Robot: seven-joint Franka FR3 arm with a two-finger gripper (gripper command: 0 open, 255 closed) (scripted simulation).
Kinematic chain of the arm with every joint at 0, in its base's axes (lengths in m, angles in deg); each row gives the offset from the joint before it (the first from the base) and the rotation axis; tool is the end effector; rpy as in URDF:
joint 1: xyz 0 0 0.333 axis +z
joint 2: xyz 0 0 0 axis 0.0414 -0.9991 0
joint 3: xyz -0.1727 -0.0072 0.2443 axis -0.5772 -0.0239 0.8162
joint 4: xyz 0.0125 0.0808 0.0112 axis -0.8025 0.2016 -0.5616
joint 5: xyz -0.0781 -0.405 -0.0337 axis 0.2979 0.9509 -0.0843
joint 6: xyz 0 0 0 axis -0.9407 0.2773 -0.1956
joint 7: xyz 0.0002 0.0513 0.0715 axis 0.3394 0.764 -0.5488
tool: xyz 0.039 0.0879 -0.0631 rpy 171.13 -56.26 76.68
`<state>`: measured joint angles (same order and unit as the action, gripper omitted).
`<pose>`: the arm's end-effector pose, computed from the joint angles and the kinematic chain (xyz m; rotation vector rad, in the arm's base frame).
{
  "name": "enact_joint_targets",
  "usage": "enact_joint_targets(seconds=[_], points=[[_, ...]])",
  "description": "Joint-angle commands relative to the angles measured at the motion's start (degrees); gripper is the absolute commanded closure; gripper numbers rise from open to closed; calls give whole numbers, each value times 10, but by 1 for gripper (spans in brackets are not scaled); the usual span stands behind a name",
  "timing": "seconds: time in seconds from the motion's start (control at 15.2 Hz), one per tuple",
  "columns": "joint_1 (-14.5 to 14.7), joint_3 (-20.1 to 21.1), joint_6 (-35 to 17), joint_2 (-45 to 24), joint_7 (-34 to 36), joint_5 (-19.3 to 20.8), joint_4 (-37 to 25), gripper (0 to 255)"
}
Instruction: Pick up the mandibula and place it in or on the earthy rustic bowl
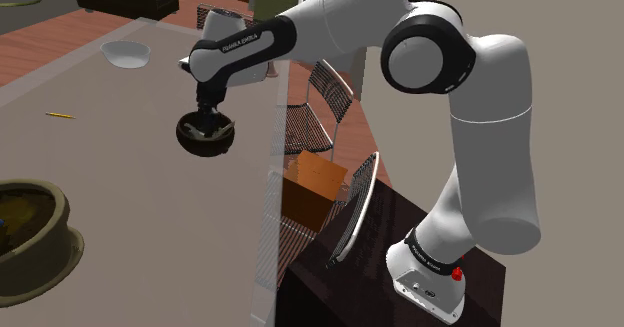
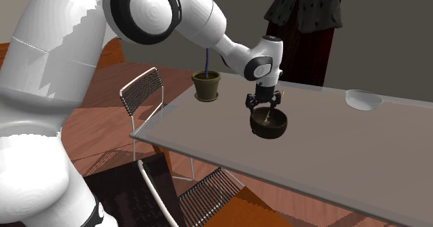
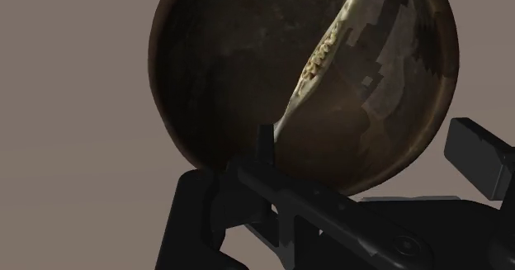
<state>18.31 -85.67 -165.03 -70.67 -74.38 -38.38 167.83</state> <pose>0.6947 0.1580 0.2436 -2.5400 -1.7751 -0.2733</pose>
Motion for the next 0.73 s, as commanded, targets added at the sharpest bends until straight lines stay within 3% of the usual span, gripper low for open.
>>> enact_joint_targets(seconds=[0.0, 0.13, 0.66], points=[[1, -4, 16, 22, 2, 5, 5, 0], [2, -8, 37, 45, 5, 10, 8, 0], [2, -8, 37, 45, 5, 10, 8, 0]])
